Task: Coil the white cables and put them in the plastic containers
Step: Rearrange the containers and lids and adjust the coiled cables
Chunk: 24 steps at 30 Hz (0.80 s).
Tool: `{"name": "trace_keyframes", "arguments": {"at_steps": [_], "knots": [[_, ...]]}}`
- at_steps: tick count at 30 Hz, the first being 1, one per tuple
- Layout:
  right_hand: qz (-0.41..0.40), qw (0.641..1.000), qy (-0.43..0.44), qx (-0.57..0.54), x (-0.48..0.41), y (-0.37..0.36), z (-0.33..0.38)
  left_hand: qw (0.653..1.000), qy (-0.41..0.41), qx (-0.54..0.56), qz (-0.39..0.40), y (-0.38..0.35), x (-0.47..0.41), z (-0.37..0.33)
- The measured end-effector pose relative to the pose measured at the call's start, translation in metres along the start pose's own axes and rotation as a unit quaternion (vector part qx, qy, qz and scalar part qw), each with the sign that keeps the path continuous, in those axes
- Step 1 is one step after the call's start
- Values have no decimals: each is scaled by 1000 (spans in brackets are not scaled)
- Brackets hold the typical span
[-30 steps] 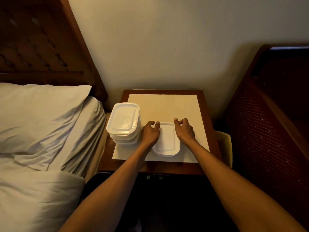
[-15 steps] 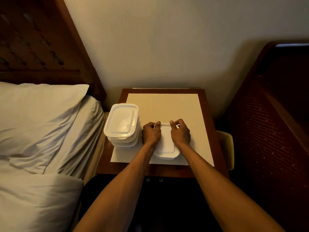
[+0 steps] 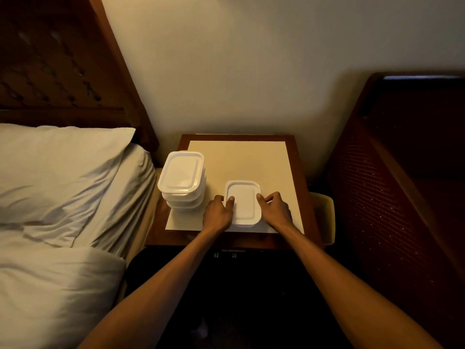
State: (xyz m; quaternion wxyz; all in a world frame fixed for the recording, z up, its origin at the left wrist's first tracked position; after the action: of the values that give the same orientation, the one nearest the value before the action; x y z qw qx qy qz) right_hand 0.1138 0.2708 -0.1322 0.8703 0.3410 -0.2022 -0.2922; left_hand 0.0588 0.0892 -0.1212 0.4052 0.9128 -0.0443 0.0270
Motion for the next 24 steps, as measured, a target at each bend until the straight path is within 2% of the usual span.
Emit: {"name": "trace_keyframes", "arguments": {"at_steps": [4, 7, 10, 13, 17, 24], "knots": [[15, 999, 13, -30, 13, 3, 10, 1000, -5, 29, -10, 12, 11, -13], [-22, 994, 26, -105, 20, 24, 35, 997, -41, 43, -43, 38, 7, -33], [-76, 984, 75, -143, 24, 51, 76, 992, -69, 46, -100, 75, 5, -61], [-91, 973, 109, -182, 28, 66, 121, 982, -84, 70, -152, 120, 1, -78], [-53, 962, 128, -233, 40, 59, 171, 972, -118, 83, -188, 179, -17, -77], [64, 971, 107, -206, 56, 2, 211, 981, -41, 73, -177, 215, -39, -18]]}}
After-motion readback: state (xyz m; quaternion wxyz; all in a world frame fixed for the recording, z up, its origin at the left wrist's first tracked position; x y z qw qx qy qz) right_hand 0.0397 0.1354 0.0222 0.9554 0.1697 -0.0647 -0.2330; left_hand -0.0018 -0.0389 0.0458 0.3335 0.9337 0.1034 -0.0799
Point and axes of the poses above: each hand's wrist, its own x-axis away from the middle knuckle, its own y-axis out of the back of the hand, z = x × y, the point moved 5 cm from there along -x, towards the middle knuckle, and after that the axes turned 10 degrees about -z, right-handed, at the moved point
